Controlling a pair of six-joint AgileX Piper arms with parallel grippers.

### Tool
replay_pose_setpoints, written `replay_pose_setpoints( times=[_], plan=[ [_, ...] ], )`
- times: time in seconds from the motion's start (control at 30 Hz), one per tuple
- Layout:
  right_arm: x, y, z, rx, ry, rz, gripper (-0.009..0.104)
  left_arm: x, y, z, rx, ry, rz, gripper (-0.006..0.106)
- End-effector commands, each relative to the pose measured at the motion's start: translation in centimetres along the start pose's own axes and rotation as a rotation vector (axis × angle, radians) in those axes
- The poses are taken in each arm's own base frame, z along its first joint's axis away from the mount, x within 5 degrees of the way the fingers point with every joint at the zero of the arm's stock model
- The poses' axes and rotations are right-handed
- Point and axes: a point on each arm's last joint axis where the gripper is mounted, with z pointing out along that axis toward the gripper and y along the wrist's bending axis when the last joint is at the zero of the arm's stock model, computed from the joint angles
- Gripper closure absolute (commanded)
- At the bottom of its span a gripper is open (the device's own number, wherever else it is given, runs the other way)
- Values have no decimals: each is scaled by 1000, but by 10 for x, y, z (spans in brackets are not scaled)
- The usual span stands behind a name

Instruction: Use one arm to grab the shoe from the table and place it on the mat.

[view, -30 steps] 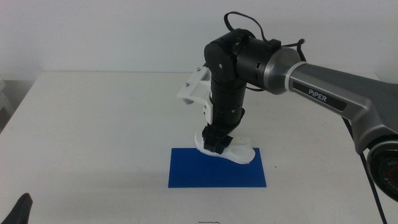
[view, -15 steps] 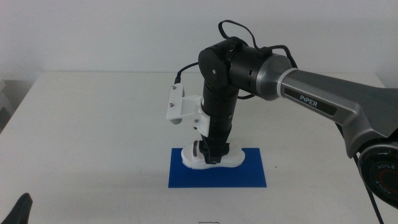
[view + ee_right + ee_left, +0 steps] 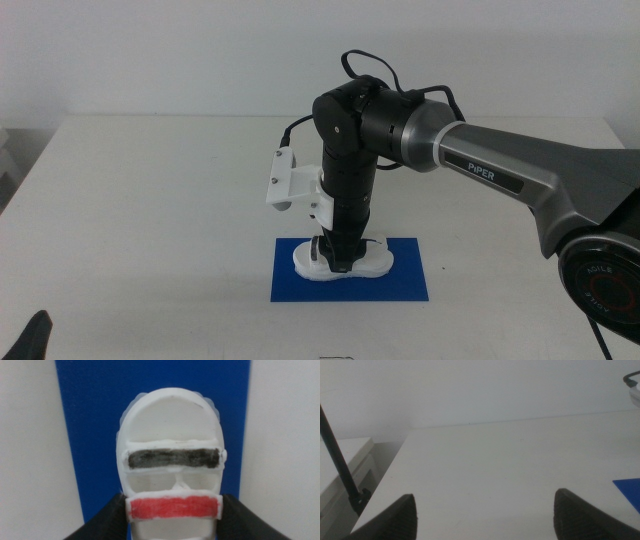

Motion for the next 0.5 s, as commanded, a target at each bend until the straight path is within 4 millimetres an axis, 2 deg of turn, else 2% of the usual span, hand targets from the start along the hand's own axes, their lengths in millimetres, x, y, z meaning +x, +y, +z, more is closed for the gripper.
replay_pose_setpoints(
  times=[0.0, 0.07, 0.1, 0.13, 0.17, 0.2, 0.27, 0.37, 0.47],
  plan=[
    [-3, -2, -37, 85, -58, -12, 95, -10, 0, -2, -1, -106, -23, 7],
    [-3, -2, -37, 87, -59, -12, 91, -10, 0, -2, -1, -106, -23, 7],
    [-3, -2, -37, 87, -59, -12, 80, -10, 0, -2, -1, -106, -23, 7],
    [-3, -2, -37, 87, -59, -12, 75, -10, 0, -2, -1, -106, -23, 7],
    [-3, -2, -37, 88, -60, -12, 55, -10, 0, -2, -1, -106, -23, 7],
    [-3, -2, -37, 87, -59, -12, 42, -10, 0, -2, -1, -106, -23, 7],
    [-3, -2, -37, 87, -59, -12, 29, -10, 0, -2, -1, -106, -23, 7],
    [-3, -2, -37, 87, -60, -12, 15, -10, 0, -2, -1, -106, -23, 7],
    [-2, 0, -48, 93, -77, 11, 8, -10, 0, -2, -1, -106, -23, 7]
  ],
)
